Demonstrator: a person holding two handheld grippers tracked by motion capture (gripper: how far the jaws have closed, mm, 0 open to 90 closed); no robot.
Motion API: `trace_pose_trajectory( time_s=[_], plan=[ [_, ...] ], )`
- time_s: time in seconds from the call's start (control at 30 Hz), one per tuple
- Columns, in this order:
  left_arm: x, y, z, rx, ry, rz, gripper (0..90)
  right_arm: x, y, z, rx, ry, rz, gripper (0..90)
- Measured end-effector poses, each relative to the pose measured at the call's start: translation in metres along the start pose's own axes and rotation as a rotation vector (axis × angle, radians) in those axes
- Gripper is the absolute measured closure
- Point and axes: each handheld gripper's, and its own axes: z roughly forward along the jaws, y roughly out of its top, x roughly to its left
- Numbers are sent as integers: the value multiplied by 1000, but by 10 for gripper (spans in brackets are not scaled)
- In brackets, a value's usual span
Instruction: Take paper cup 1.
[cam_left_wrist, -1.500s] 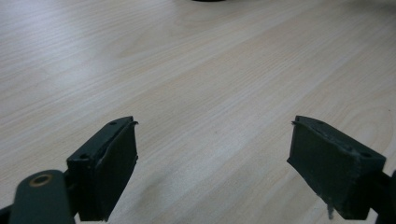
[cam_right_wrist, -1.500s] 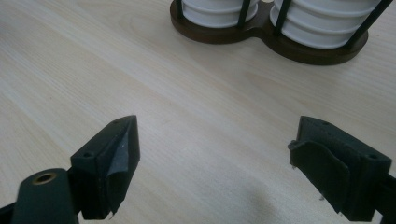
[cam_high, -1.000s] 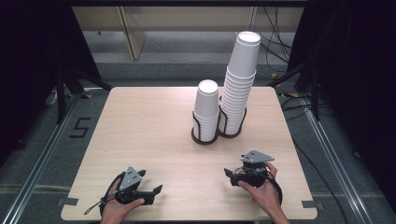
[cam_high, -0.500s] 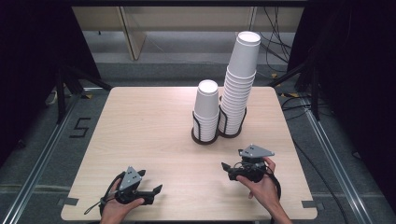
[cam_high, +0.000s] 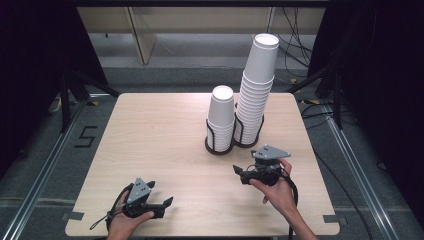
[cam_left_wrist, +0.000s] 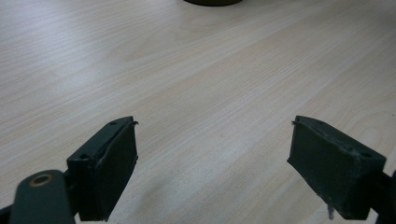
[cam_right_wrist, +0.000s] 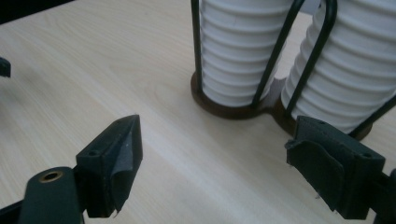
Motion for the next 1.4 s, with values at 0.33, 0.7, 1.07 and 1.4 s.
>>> trace_pose_trajectory(
  time_s=[0.33, 0.7, 1.07, 1.4],
  plan=[
    [1, 1, -2, 8, 10, 11, 147, 1, 40, 8, -73, 4, -14, 181],
    [1, 0, -1, 10, -2, 10, 147, -2, 72, 14, -118, -15, -8, 180],
    [0, 0, 0, 4, -2, 3, 148, -6, 107, 31, -120, -69, 5, 173],
    [0, 0, 0, 13, -4, 13, 148, -7, 130, 49, -119, -121, 24, 159]
  ],
)
